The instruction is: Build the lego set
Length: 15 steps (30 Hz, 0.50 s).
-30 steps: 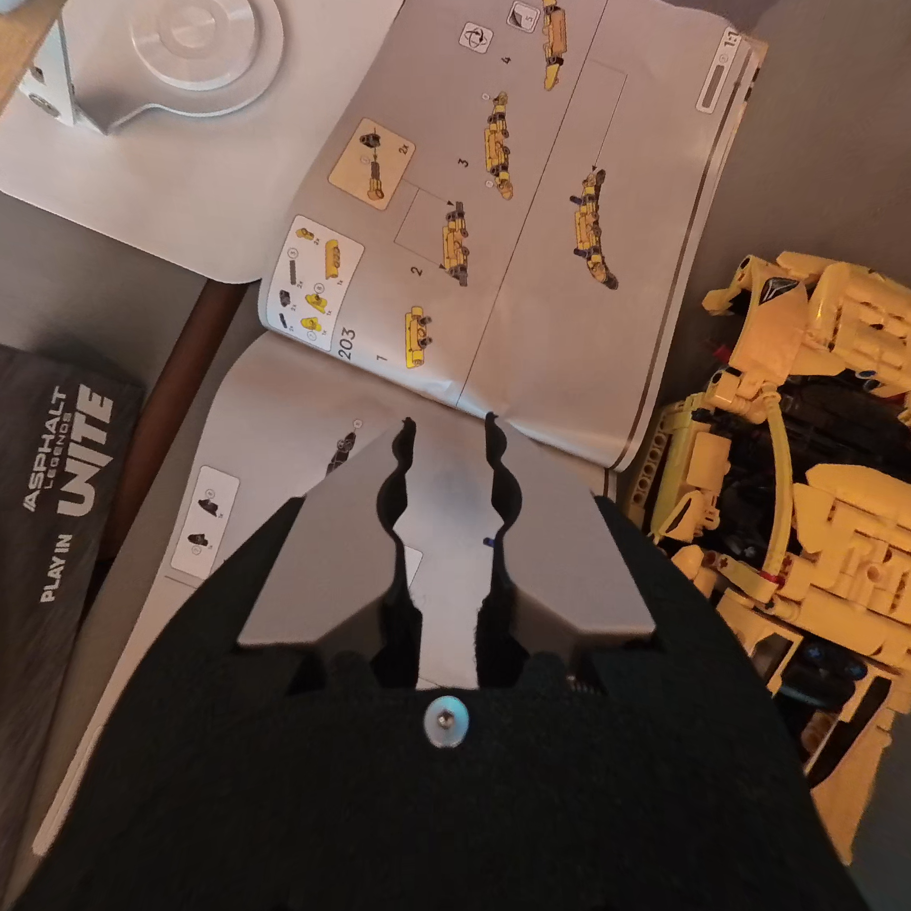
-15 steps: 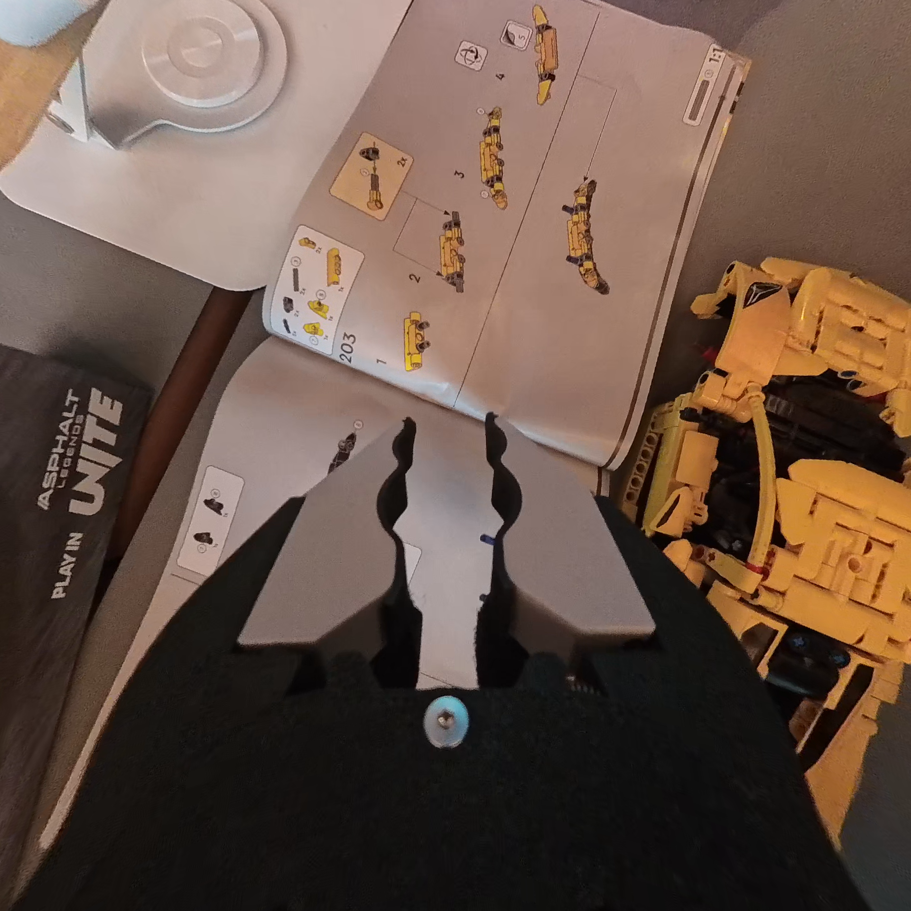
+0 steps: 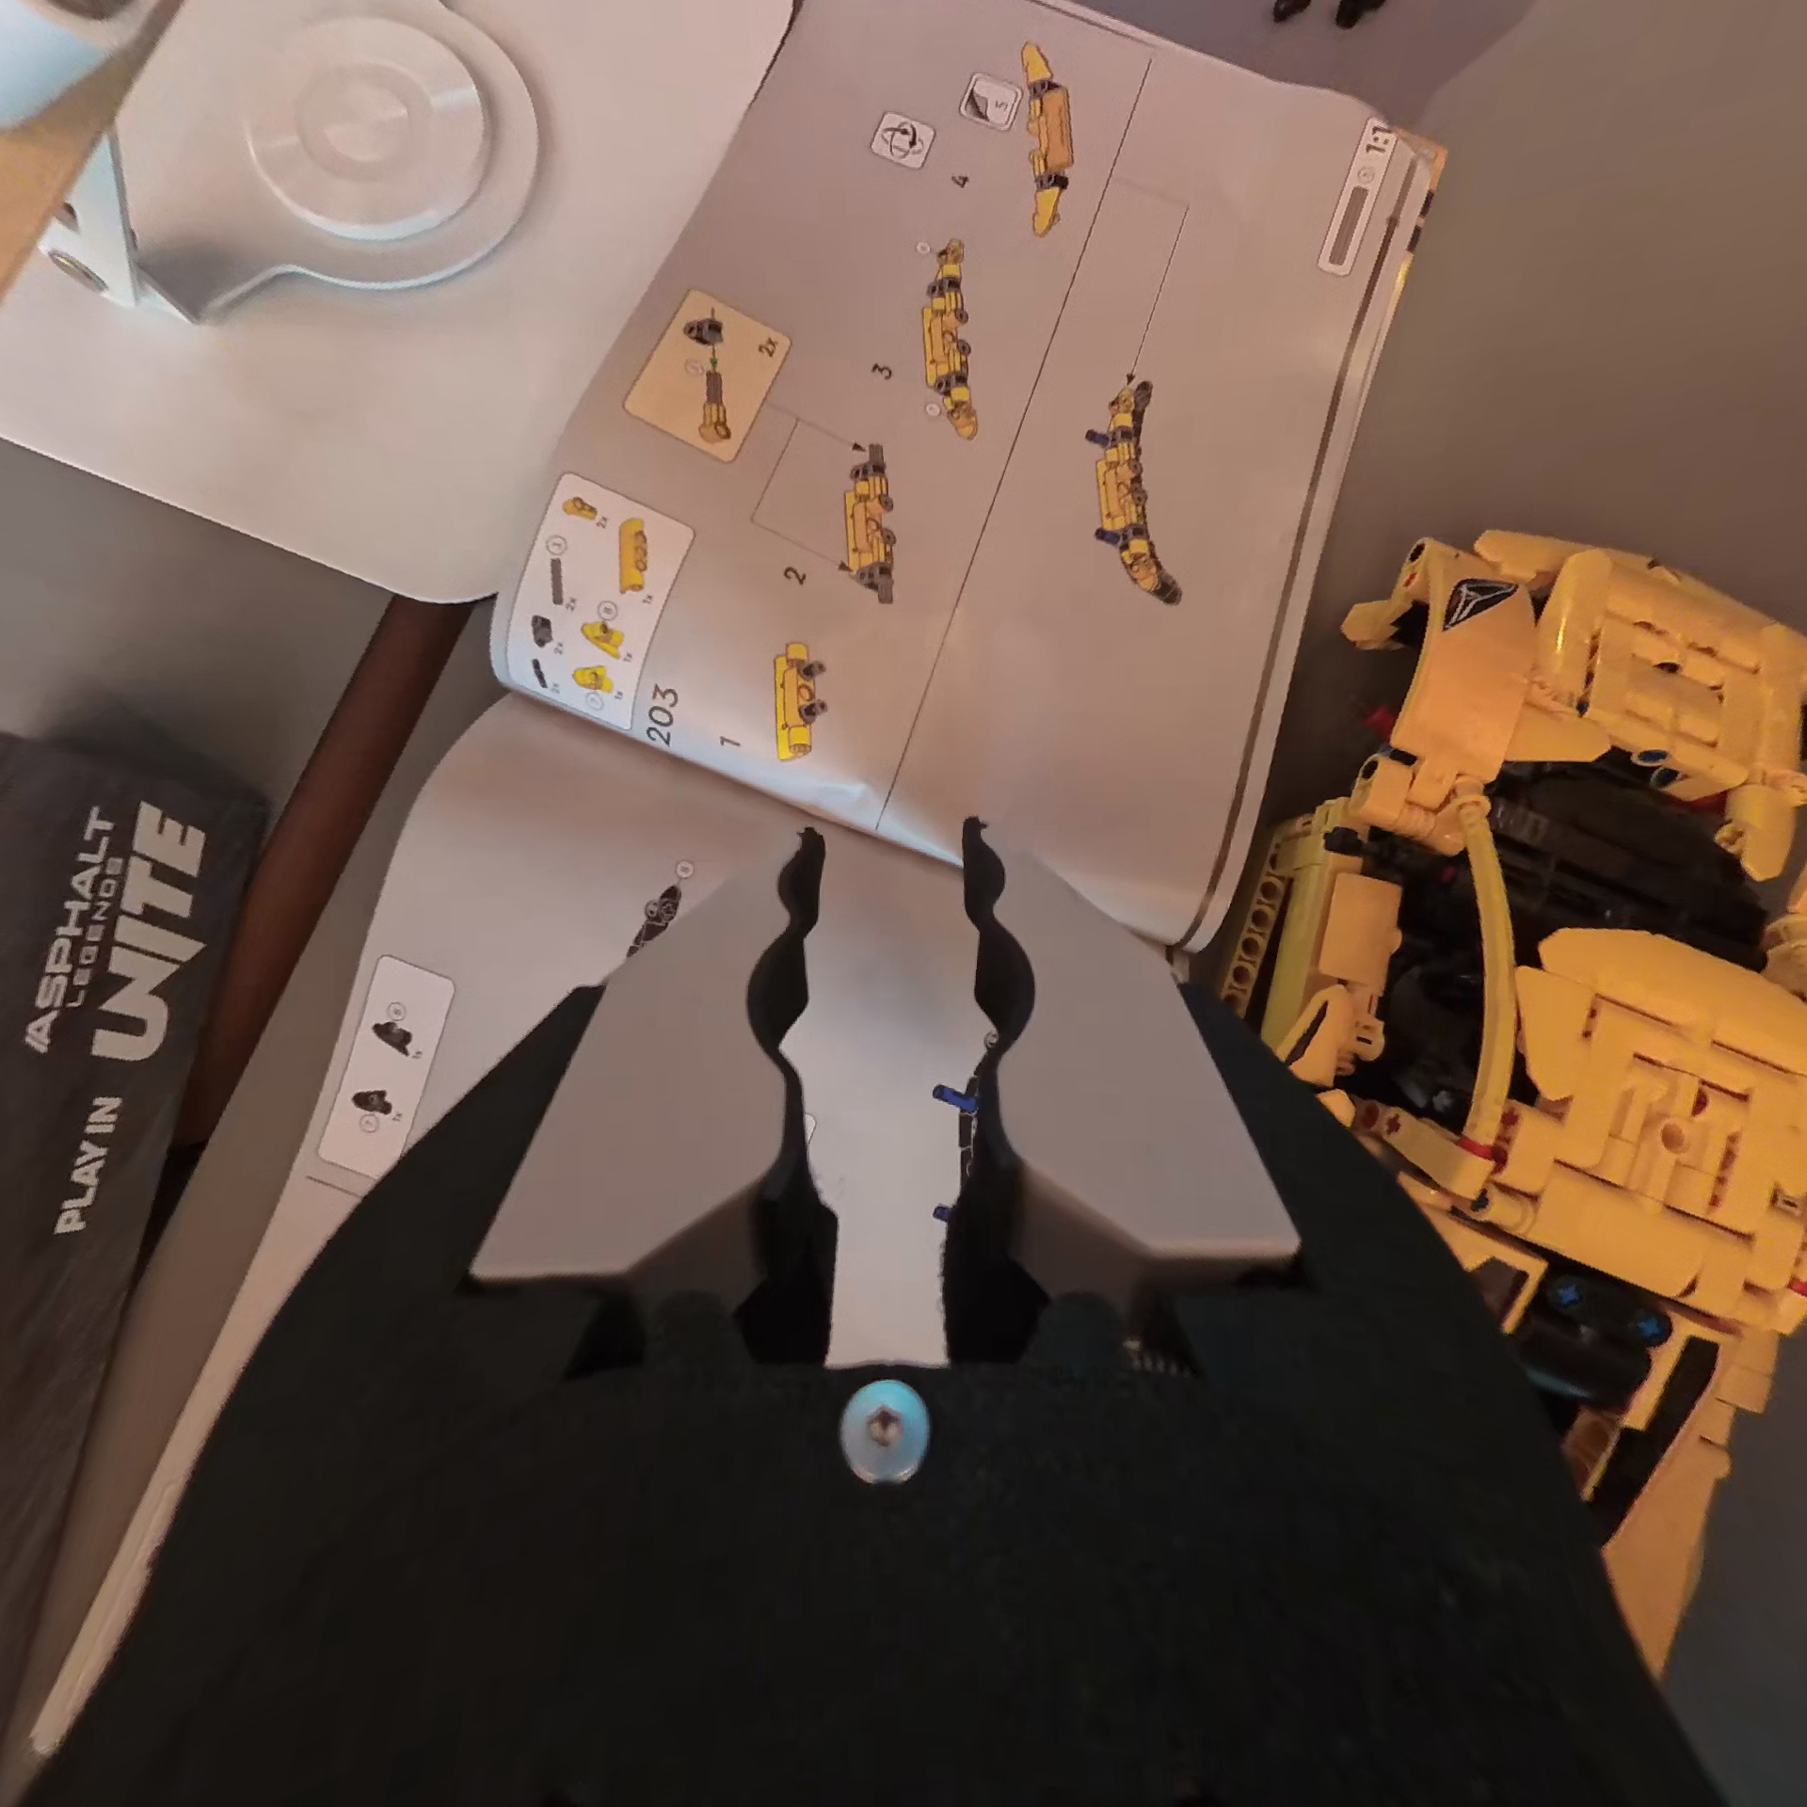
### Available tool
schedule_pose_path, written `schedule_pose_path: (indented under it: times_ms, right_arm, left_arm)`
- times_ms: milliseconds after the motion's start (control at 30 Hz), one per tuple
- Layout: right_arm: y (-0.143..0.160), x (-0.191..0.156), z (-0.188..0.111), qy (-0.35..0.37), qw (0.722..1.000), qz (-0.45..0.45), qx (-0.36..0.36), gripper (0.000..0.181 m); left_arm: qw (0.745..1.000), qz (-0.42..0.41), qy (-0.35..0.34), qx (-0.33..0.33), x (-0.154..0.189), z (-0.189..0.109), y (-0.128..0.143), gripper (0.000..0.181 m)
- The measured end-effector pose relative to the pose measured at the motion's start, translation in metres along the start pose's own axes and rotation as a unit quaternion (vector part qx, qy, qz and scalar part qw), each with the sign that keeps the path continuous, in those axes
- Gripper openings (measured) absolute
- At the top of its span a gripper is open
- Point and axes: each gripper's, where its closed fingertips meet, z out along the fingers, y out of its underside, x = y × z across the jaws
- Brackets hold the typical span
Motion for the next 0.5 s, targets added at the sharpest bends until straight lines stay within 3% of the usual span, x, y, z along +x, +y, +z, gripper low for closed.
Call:
schedule_pose_path:
  times_ms: [167,233,333,433,500]
  right_arm:
    - [-0.006,0.003,-0.006,0.007,1.000,0.010,0.021,0.021]
    - [-0.028,0.010,-0.020,0.019,0.994,0.036,0.098,0.021]
    - [-0.054,0.050,-0.069,0.090,0.961,0.115,0.236,0.017]
    - [-0.014,0.100,-0.107,0.214,0.933,0.212,0.199,0.020]
    - [0.014,0.114,-0.128,0.286,0.915,0.231,0.166,0.022]
  left_arm:
    - [1.000,0.000,0.002,-0.001,0.000,0.002,0.000,0.029]
    - [1.000,-0.001,0.002,-0.002,0.000,0.001,0.000,0.029]
    - [1.000,-0.005,0.008,0.008,0.005,-0.008,-0.005,0.029]
    - [1.000,0.002,0.005,0.015,0.009,-0.018,-0.007,0.029]
    - [1.000,0.005,0.005,0.019,0.013,-0.023,-0.007,0.029]
